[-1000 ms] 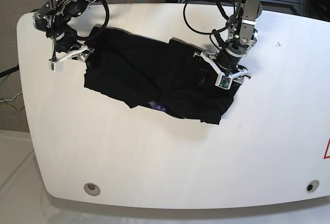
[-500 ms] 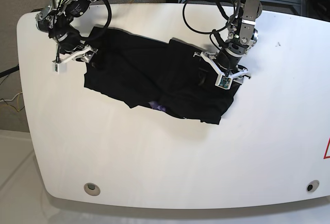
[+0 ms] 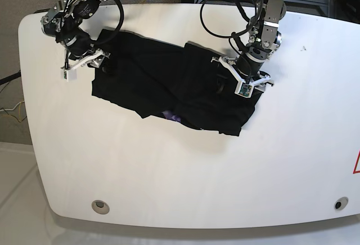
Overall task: Fold the T-shirt properly
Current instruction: 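Lower the right gripper onto the shirt's end and grasp it, then fold the shirt end with the right gripper over toward the left gripper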
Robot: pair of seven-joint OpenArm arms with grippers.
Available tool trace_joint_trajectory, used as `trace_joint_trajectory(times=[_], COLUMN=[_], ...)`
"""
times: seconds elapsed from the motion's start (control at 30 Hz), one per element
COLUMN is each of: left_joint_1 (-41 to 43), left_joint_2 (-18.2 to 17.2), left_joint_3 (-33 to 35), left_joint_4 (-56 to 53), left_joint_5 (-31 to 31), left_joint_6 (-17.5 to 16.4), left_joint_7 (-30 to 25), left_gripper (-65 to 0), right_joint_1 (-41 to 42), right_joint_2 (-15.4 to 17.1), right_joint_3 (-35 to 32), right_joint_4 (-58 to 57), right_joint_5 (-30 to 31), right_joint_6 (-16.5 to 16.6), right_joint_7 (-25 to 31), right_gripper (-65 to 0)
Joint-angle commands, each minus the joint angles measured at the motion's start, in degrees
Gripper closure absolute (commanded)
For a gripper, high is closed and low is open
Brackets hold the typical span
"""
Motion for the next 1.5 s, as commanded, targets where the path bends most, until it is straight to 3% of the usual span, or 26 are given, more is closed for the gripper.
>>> trace_joint_trajectory(times=[0.0,0.3,0.4,0.53,0.57,0.93,1.47], left_joint_1=[0.33,0.33,0.33,0.33,0.33,0.42,0.42], left_joint_2=[-0.52,-0.43,-0.43,-0.43,-0.43,-0.43,-0.35], left_joint_3=[-0.04,-0.04,-0.04,-0.21,-0.21,-0.21,-0.21], left_joint_4=[-0.36,-0.36,-0.36,-0.36,-0.36,-0.36,-0.36], left_joint_5=[2.39,2.39,2.39,2.39,2.39,2.39,2.39], left_joint_6=[1.03,1.03,1.03,1.03,1.03,1.03,1.03], left_joint_7=[4.05,4.05,4.05,4.05,4.05,4.05,4.05], left_gripper=[-40.3,-40.3,-40.3,-40.3,-40.3,-40.3,-40.3], right_joint_1=[0.21,0.12,0.21,0.47,0.56,1.26,5.04], right_joint_2=[-0.12,-0.12,-0.12,-0.12,-0.12,-0.12,-0.12], right_joint_3=[-2.11,-7.29,-8.52,-9.67,-9.75,-14.33,-14.85], right_joint_4=[0.18,0.18,0.18,0.09,0.0,-0.26,-0.26], right_joint_5=[-1.3,-1.21,-1.21,-1.3,-1.3,-1.03,14.0], right_joint_6=[-0.32,-0.32,-0.32,-0.32,-0.32,-0.32,-0.32], right_joint_7=[-2.0,-2.0,-1.91,-1.91,-1.83,-0.42,-2.18], right_gripper=[-37.5,-35.0,-25.9,-1.6,0.0,0.0,0.0])
